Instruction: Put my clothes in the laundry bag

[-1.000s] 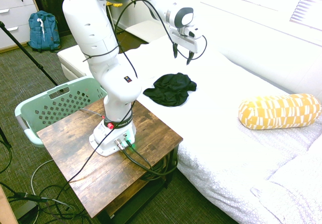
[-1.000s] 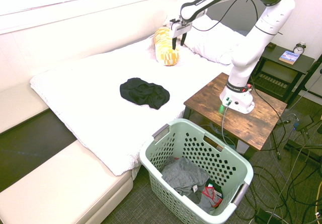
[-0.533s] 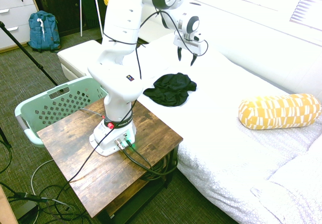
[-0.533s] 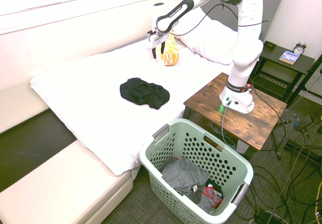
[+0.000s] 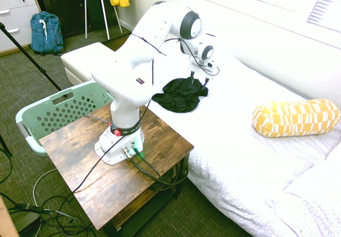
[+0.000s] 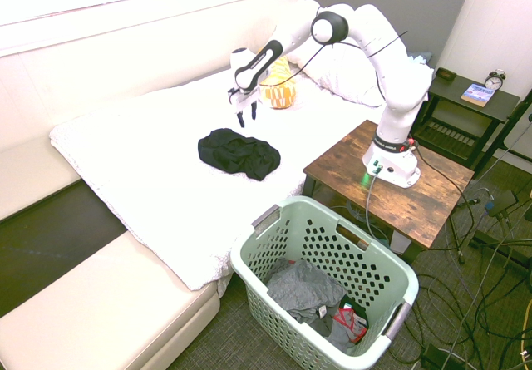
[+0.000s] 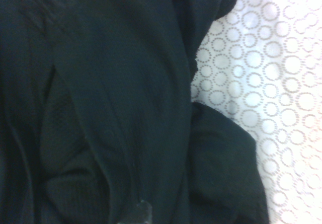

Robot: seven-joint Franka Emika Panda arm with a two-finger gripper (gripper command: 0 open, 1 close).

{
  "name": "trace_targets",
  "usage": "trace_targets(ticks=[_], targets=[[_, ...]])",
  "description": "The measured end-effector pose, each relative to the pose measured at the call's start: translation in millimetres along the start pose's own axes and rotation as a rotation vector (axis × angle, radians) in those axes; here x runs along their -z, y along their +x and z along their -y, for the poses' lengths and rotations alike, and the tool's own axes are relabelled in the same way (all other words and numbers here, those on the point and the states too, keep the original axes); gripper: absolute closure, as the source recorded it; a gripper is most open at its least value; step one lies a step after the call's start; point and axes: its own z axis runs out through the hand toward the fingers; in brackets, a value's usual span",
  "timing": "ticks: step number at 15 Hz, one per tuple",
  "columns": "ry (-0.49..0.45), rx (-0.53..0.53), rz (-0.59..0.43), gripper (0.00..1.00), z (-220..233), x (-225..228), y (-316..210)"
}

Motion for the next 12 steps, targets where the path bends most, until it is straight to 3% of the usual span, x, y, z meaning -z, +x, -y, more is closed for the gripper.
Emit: trace_targets(ticks=[9, 10, 12], targets=[[0.004, 0.046, 0.215, 0.00, 51, -91, -3], [0.009, 0.052, 0.228, 1.00, 56, -92, -8], [0.012, 0.069, 0.236, 1.00, 65, -93, -16]])
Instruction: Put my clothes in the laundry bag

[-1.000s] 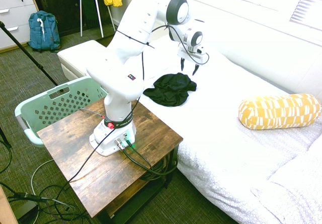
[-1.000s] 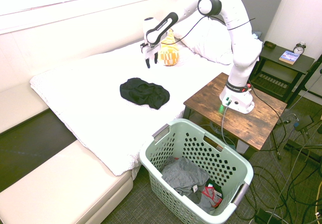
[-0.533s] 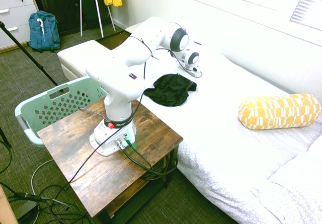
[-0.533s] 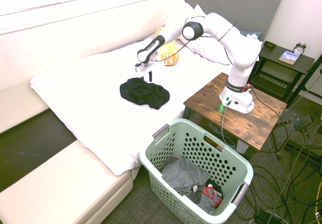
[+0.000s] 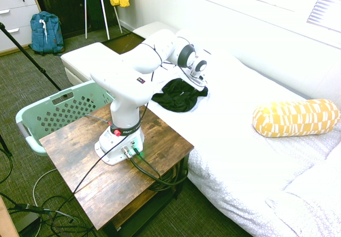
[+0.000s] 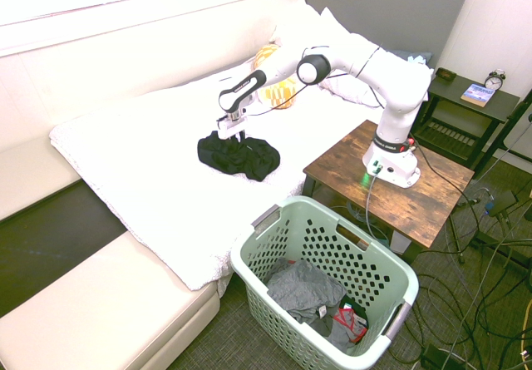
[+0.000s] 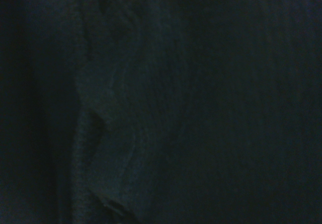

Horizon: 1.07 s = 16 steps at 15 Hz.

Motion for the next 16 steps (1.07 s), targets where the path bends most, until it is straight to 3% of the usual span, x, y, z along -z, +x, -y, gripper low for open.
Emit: trace_targets(ticks=[16], targets=[[-0.003, 0.013, 0.012, 1.00, -6.6, -4.9, 3.7]])
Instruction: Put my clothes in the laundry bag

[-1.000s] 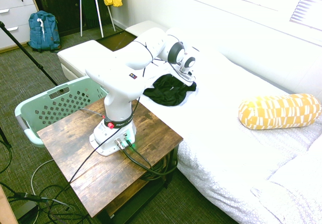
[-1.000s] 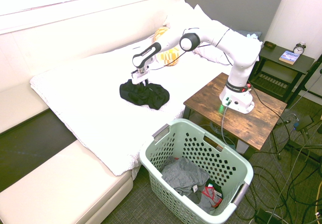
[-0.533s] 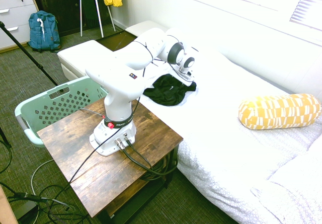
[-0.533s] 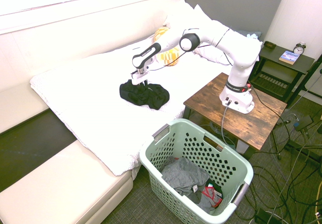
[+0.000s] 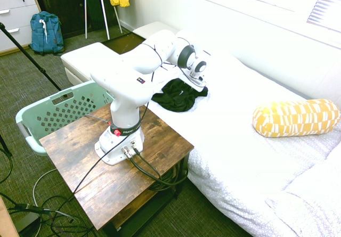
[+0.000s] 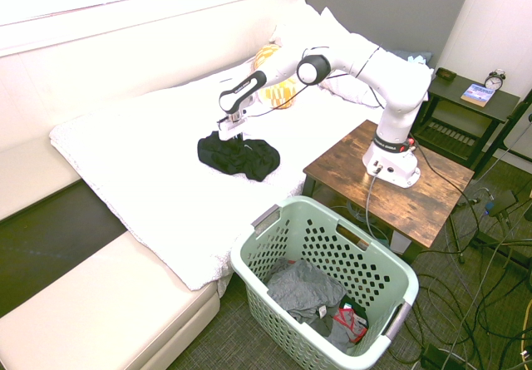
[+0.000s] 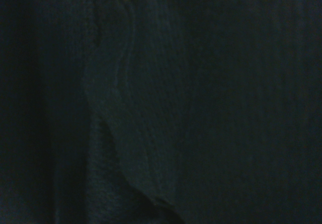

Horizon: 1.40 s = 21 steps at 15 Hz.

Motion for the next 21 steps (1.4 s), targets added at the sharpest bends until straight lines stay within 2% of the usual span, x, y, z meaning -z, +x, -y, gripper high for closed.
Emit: trace_targets(ticks=[8, 10, 12, 16, 19, 21], targets=[[0.009, 0.010, 0.001, 1.00, 6, 18, -8], [0.016, 0.015, -0.010, 1.00, 7, 37, -13], [0.040, 0.035, -0.043, 1.00, 15, 82, -27], [0.085, 0.121, -0.125, 1.00, 45, 188, -98], [0.081, 0.187, -0.158, 1.00, 58, 233, -171], [0.066, 0.235, -0.169, 1.00, 65, 247, -229]])
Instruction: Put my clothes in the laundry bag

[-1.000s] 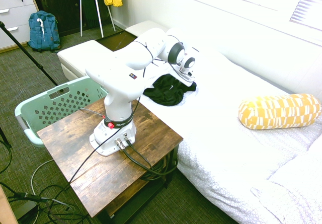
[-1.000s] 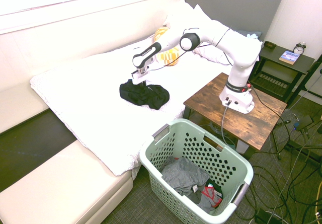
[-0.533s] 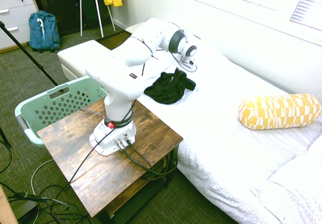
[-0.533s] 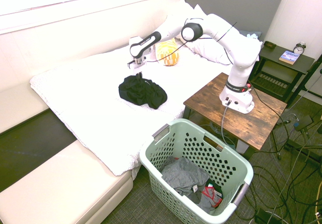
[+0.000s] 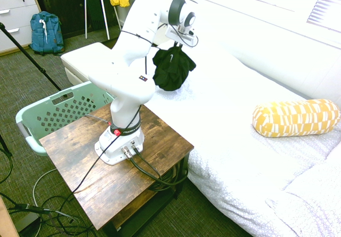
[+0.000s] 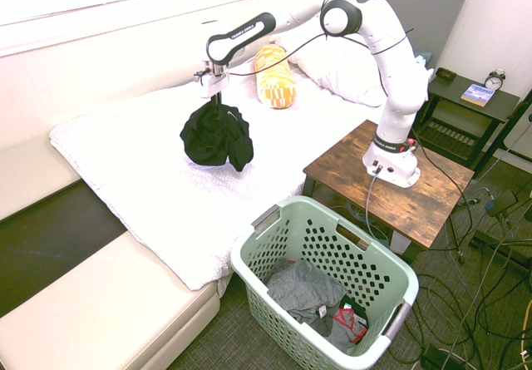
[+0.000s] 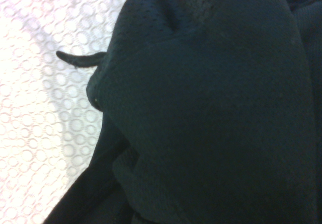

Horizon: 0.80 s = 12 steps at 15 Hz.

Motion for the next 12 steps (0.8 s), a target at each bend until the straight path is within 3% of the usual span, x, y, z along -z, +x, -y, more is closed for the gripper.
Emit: trace_targets(ticks=[6, 9, 12], targets=[[-0.083, 0.162, -0.049, 1.00, 54, 14, -212], [-0.155, 0.228, -0.049, 1.00, 49, -19, -337], [-0.235, 0.284, -0.053, 1.00, 10, -81, -465]])
